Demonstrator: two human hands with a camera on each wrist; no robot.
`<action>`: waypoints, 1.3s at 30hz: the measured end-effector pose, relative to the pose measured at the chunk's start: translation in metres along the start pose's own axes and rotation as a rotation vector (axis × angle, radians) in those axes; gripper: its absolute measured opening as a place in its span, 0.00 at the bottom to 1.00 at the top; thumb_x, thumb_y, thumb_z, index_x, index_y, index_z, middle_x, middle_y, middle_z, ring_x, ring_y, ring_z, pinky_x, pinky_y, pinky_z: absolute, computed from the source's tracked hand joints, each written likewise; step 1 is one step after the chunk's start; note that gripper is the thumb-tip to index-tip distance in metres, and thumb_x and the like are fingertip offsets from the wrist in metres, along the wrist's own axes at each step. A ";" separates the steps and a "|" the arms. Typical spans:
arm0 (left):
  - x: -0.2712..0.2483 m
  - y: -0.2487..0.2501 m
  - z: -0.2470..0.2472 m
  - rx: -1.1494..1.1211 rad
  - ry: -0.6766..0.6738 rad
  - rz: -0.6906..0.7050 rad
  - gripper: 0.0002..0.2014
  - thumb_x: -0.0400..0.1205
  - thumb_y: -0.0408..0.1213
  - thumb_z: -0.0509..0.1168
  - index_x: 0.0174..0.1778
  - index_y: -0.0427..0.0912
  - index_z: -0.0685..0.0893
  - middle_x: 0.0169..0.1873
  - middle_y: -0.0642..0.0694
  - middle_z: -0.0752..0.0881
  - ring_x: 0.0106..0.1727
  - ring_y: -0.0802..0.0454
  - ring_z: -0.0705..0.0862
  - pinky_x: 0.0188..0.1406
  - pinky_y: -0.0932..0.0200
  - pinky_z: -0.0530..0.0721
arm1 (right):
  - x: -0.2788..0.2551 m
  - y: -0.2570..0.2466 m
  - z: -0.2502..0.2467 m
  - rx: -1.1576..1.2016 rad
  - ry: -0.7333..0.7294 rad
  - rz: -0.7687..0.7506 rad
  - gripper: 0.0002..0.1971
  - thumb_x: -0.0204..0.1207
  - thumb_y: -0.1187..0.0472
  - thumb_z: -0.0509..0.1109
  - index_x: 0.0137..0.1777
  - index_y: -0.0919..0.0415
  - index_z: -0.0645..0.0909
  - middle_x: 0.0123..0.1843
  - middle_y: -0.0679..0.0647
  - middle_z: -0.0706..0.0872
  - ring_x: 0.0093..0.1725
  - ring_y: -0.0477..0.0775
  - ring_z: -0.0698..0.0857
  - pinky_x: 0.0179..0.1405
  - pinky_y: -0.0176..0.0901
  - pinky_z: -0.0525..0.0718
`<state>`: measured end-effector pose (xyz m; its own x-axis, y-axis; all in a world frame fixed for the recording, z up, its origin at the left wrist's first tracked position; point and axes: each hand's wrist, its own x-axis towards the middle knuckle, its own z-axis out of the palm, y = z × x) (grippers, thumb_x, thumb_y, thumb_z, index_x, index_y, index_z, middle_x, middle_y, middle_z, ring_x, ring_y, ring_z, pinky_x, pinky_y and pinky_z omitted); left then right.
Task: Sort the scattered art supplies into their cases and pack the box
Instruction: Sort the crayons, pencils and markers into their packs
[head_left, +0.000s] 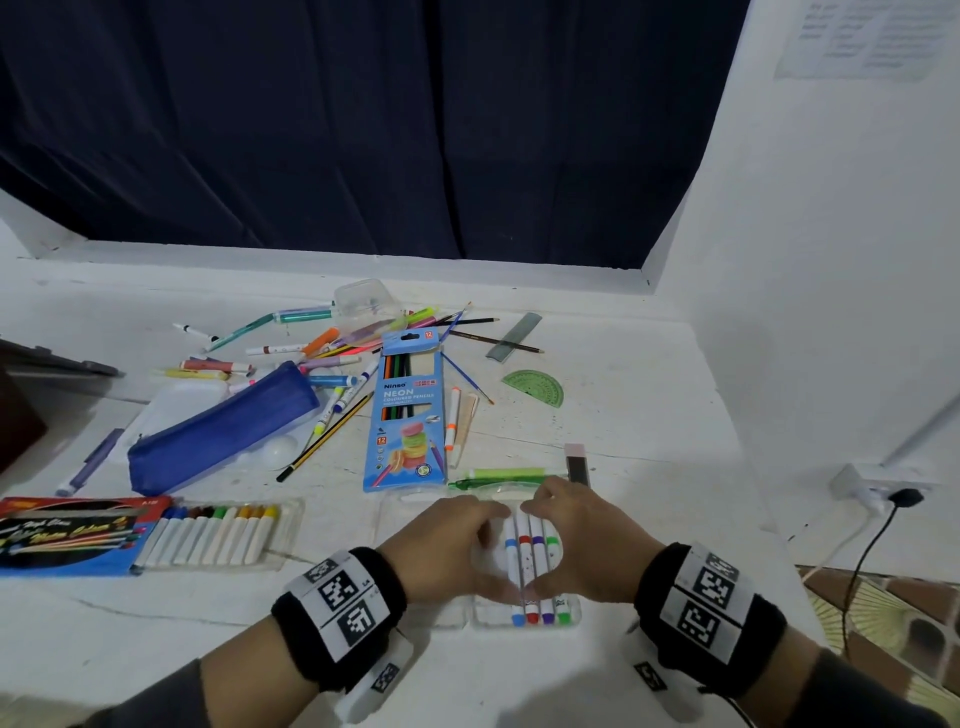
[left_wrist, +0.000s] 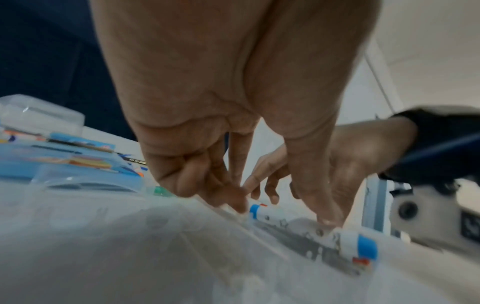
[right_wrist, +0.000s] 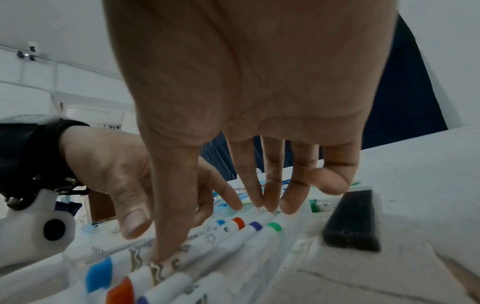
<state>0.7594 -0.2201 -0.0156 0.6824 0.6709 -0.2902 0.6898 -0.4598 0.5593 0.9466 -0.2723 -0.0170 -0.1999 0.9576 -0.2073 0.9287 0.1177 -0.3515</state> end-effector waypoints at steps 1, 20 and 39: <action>0.000 0.002 0.001 0.061 0.001 0.001 0.36 0.70 0.58 0.79 0.71 0.50 0.78 0.57 0.50 0.82 0.57 0.52 0.79 0.61 0.54 0.80 | 0.000 -0.002 -0.001 -0.028 -0.008 -0.001 0.32 0.60 0.36 0.82 0.58 0.54 0.81 0.55 0.48 0.74 0.52 0.48 0.74 0.49 0.38 0.74; 0.011 0.004 0.006 0.245 0.034 -0.044 0.36 0.66 0.58 0.81 0.68 0.52 0.75 0.59 0.51 0.81 0.57 0.51 0.79 0.60 0.51 0.83 | 0.011 -0.018 -0.010 -0.328 -0.071 -0.026 0.38 0.62 0.33 0.79 0.67 0.55 0.79 0.63 0.51 0.79 0.63 0.55 0.76 0.62 0.51 0.76; 0.112 -0.057 -0.092 0.287 0.113 -0.329 0.14 0.80 0.48 0.70 0.55 0.42 0.84 0.53 0.44 0.86 0.53 0.46 0.85 0.50 0.52 0.85 | 0.008 0.004 -0.008 -0.169 -0.046 0.000 0.45 0.54 0.27 0.78 0.71 0.46 0.76 0.61 0.46 0.74 0.60 0.49 0.73 0.59 0.50 0.75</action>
<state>0.7744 -0.0648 -0.0086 0.3956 0.8604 -0.3211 0.9158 -0.3432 0.2086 0.9512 -0.2619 -0.0130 -0.2107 0.9450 -0.2502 0.9671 0.1641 -0.1943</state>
